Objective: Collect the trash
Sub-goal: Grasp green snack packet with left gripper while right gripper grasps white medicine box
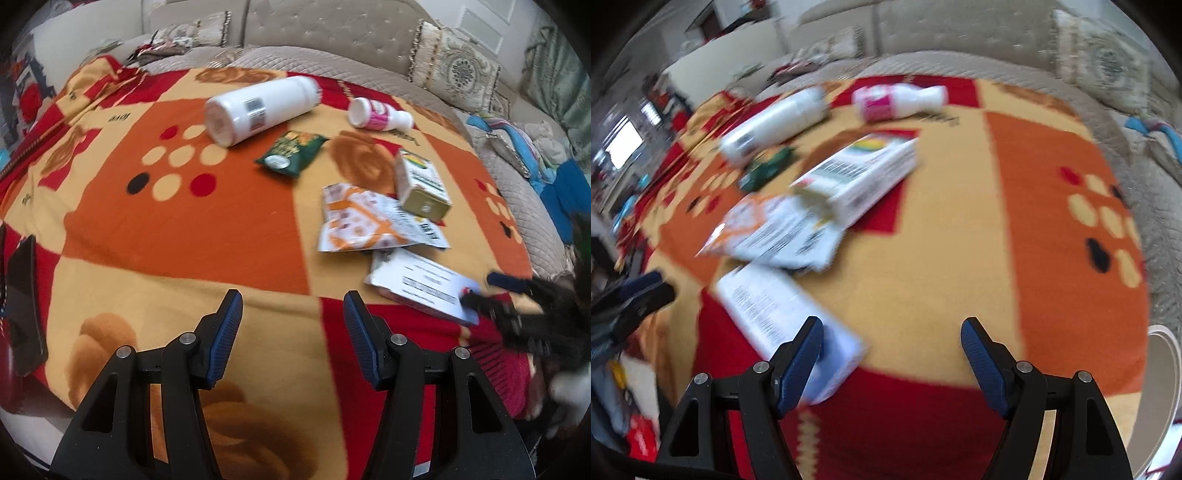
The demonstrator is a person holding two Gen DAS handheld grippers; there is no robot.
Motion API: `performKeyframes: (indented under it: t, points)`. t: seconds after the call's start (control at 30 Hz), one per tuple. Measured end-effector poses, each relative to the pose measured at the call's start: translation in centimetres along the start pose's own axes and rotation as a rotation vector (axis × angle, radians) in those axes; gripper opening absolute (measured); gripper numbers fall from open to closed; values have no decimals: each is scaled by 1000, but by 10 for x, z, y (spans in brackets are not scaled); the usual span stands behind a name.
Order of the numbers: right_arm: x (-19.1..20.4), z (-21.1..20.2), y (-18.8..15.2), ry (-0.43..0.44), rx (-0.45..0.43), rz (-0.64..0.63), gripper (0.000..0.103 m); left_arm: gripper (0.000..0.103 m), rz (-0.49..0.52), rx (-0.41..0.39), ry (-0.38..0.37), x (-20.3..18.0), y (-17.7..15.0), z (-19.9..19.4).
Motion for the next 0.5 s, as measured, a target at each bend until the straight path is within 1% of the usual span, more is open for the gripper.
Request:
performKeyframes:
  t: [0.07, 0.13, 0.2, 0.27, 0.33, 0.5]
  points:
    - [16, 1, -10, 31, 24, -37, 75, 55, -18, 5, 3, 6, 0, 3]
    - [22, -4, -10, 23, 0, -53, 75, 55, -37, 5, -2, 10, 1, 4]
    - [24, -11, -3, 16, -36, -67, 75, 55, -43, 1, -8, 10, 3, 3]
    - [24, -11, 4, 9, -41, -91, 75, 55, -42, -4, -10, 10, 5, 2]
    - [28, -5, 7, 10, -21, -127, 75, 55, -42, -8, -15, 10, 6, 1]
    - [45, 8, 6, 70, 38, -224, 75, 55, -54, -6, -11, 16, 8, 4]
Point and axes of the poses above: each gripper's, at about its wrist camera, not at the fingertips, and z roughly the way its jaws point, x to its left, y to its top, the point moved 10 cm from there along z, roughly the way its jaws point, and after that the axes turned 2 degrees about z, right-handed, at the moved point
